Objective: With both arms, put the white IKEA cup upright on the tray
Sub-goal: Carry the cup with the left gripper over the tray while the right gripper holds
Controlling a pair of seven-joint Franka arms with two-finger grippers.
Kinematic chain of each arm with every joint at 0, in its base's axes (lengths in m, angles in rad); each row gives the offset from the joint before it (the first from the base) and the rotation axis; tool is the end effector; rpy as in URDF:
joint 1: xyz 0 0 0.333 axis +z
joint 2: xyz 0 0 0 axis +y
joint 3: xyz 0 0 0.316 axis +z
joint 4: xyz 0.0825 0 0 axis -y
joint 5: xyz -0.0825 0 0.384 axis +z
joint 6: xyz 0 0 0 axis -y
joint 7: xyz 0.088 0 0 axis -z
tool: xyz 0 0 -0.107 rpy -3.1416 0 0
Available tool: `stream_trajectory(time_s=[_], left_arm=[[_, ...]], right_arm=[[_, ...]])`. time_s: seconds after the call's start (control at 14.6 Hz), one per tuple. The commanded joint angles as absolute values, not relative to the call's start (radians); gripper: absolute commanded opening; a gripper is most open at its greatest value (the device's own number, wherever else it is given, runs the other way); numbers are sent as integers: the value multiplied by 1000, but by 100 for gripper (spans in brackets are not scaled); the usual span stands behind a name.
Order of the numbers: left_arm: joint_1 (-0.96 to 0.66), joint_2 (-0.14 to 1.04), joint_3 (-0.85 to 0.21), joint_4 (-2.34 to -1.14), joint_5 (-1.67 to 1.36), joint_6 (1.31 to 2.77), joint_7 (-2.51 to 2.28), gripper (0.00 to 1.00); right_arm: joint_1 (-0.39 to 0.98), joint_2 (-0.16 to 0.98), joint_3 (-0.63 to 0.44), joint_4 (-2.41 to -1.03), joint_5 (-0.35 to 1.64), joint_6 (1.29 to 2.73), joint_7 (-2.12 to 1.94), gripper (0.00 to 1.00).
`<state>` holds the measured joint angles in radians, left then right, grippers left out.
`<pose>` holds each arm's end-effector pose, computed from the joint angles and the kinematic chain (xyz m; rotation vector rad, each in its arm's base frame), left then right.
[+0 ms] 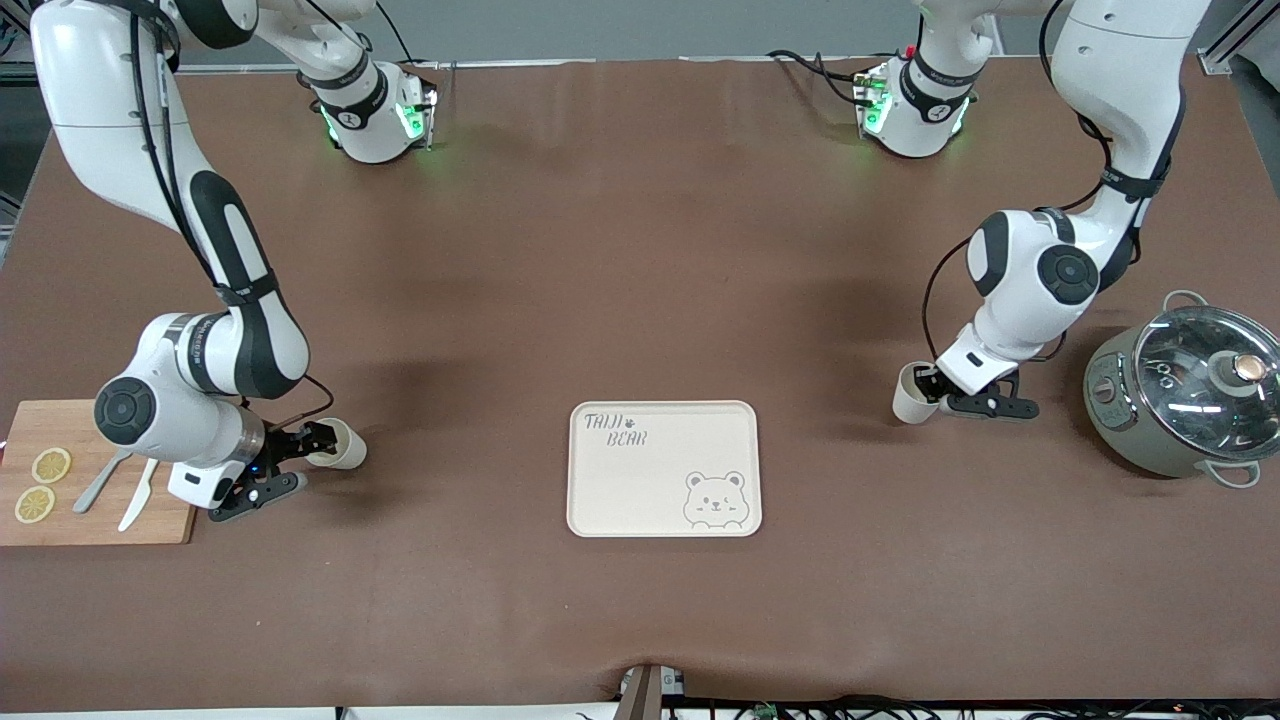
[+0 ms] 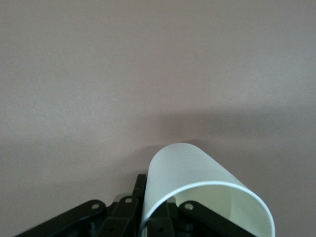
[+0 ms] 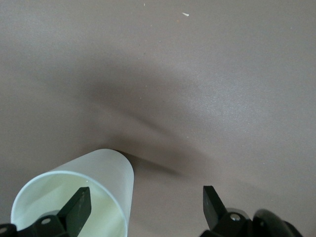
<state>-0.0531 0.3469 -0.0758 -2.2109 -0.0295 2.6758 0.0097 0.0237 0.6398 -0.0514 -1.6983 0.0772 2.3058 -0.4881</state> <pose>0.5610 -0.0719 0.2318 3.0847 -0.1652 0.1795 0.6730 -0.0137 0.2207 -3.0413 -0.6441 0.0364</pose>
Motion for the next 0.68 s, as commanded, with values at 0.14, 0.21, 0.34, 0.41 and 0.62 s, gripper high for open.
stream_trajectory(time_s=[0.14,0.21,0.34,0.41,0.62], left_arm=[[-90,397,-153,-1930,-48,2375,-231,0],[-110,412,-158,-1895,-45,2358,-286,0],[-161,437,-158,-1850,-44,2355,-375,0],[-188,463,-156,-1817,-44,2353,-427,0],[-265,544,-155,-1709,-20,2342,-553,0]], right_arm=[[21,644,-46,-1698,94,2316,-511,92],[23,644,-46,-1698,94,2316,-511,80],[23,644,-46,-1698,94,2316,-511,61],[25,644,-46,-1698,94,2315,-511,52],[28,644,-46,-1698,94,2315,-511,28]])
